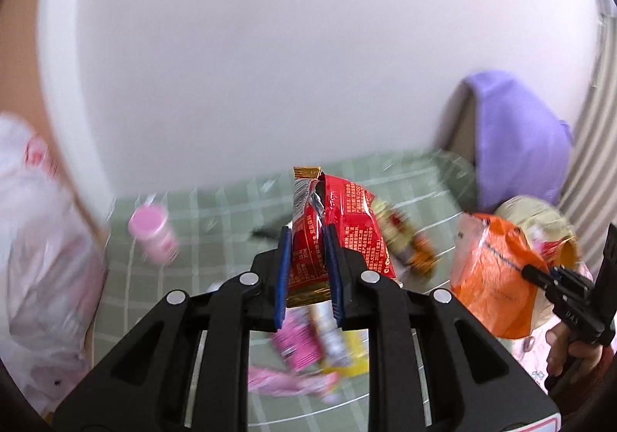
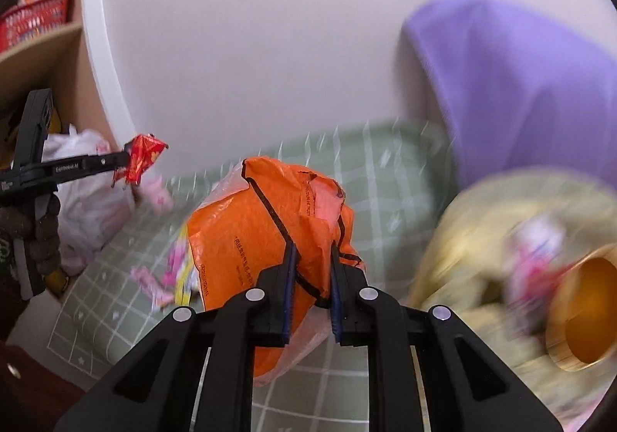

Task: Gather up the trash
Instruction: 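Carry the orange wrapper and red packet over the yellow trash bag, then open both grippers to drop the wrappers into the yellow bag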

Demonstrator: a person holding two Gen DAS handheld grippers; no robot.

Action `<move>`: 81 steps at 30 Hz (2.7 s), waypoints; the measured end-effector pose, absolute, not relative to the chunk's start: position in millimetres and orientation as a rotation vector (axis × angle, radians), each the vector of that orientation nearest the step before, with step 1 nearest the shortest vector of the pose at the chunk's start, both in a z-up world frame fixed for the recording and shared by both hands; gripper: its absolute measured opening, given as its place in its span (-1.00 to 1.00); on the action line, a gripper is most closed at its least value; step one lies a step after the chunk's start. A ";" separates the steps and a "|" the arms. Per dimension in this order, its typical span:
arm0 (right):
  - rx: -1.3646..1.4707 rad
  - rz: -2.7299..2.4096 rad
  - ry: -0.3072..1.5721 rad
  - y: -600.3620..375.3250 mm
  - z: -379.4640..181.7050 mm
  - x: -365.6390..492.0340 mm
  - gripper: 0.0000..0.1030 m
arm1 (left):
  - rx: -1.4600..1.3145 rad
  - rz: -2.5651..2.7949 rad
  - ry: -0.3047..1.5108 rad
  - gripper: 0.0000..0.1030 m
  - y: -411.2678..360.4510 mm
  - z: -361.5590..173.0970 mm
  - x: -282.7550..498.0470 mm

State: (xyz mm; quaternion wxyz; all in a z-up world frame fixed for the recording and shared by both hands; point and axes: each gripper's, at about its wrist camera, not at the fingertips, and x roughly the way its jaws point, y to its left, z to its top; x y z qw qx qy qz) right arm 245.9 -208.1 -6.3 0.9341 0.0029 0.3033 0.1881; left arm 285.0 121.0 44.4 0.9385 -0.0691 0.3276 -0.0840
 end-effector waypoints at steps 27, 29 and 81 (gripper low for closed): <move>-0.045 -0.061 0.569 -354.3 54.4 194.6 -0.69 | 0.095 -0.906 0.654 -0.67 -190.9 61.0 298.5; -0.041 -0.007 0.648 -350.2 32.2 224.2 -0.69 | 0.148 -0.889 0.692 -0.67 -200.4 46.8 313.5; -0.019 0.025 0.559 -348.0 46.2 191.3 -0.27 | -0.094 -0.568 0.688 0.06 -57.2 17.0 303.9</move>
